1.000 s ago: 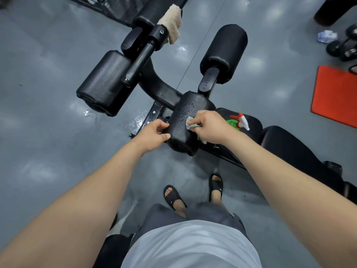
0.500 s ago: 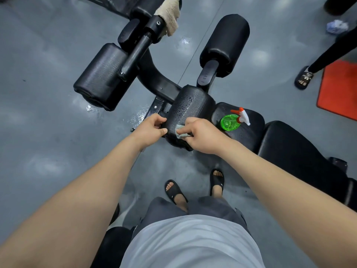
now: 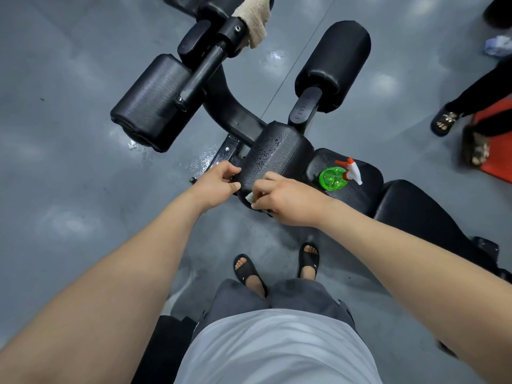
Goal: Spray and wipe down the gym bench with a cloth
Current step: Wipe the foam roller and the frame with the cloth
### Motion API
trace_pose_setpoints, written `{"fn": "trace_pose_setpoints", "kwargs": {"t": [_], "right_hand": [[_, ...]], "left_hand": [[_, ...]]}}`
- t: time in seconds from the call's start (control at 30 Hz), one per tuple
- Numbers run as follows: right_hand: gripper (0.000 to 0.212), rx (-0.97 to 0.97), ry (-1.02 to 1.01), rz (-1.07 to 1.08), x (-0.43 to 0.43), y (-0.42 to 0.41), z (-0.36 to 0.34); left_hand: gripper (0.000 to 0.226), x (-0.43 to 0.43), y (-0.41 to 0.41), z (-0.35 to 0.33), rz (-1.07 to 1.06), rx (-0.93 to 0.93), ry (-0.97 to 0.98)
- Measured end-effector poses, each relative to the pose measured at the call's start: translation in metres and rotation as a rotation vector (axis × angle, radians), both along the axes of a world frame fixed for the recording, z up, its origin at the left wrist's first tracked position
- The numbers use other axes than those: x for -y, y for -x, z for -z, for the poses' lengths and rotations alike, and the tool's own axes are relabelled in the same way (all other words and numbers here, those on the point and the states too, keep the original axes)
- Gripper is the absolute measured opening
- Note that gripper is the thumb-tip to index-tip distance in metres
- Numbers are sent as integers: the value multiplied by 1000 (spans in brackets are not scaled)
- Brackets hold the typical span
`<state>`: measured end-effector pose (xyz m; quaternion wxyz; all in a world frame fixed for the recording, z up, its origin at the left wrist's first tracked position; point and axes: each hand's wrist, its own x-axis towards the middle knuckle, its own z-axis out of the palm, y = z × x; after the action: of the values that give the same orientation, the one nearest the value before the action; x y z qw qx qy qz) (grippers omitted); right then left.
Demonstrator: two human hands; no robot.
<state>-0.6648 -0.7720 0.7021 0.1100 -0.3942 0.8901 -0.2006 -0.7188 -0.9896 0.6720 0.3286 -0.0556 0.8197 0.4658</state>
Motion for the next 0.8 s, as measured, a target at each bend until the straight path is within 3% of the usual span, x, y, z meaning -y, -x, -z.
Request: {"fn": "trace_pose_setpoints", "kwargs": {"t": [0.43,0.53,0.8], "right_hand": [[37,-119,66,208,-28,31,4],[24,-152,24,309,-36,37,7],[32,-66,144,596,-61,66,7]], "left_hand": [[31,1,-4,0,-90,72,-57],[31,1,-3,0,-90,74,-58],[36,-3,-10,2,-60,-37,-10]]}}
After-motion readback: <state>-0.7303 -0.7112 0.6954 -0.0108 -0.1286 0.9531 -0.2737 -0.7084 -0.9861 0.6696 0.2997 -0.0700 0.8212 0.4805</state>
